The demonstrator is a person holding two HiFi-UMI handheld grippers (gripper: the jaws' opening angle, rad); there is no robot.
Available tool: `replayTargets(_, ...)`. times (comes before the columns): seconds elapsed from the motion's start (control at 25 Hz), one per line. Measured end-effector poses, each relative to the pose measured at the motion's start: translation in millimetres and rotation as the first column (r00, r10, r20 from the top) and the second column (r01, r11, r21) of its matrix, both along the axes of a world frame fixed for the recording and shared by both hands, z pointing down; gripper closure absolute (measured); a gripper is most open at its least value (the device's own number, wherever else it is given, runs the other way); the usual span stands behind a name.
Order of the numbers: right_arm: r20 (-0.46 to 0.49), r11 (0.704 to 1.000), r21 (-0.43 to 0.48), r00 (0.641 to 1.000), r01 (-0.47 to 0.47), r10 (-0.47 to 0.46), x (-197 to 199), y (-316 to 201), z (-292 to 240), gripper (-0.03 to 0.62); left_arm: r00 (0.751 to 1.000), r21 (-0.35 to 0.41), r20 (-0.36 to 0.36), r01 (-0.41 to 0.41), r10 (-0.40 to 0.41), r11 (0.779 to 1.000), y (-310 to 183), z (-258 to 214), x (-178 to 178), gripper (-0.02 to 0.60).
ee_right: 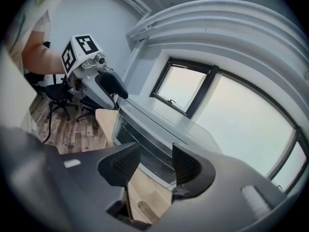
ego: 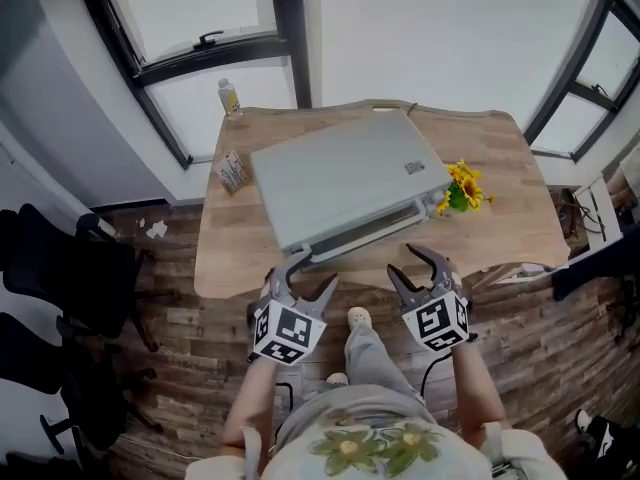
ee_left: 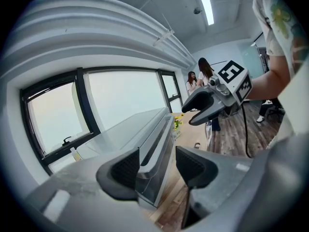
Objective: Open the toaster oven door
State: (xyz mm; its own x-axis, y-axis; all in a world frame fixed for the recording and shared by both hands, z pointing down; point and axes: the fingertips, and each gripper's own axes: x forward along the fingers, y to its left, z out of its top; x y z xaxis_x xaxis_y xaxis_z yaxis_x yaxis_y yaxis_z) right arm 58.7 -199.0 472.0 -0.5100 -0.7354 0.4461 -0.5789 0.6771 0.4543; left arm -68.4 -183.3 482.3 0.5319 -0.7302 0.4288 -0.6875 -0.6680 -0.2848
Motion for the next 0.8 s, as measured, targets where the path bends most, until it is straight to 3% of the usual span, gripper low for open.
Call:
replayTargets(0.32,-0.115,0.997,-0.024,0.99,0.074,-0.076,-5,-39,13,0.387,0.998,-0.028,0.058,-0.031,0.033,0.999,-20,12,4,0.345)
replayTargets(0.6,-0.258,0.993,-0.018,0.959,0.12,-0.121,-13,-62,26,0.376,0.995,-0.033,0.09,-0.048,0.051,0.998,-25,22,3,0.345)
replayTargets(0.8,-0.31,0.991,-0.049,0.941,0.127,-0.136,-13,-68,38,0.375,0.993,-0.028,0.107,-0.042,0.044,0.999,-30,29,3,0.384)
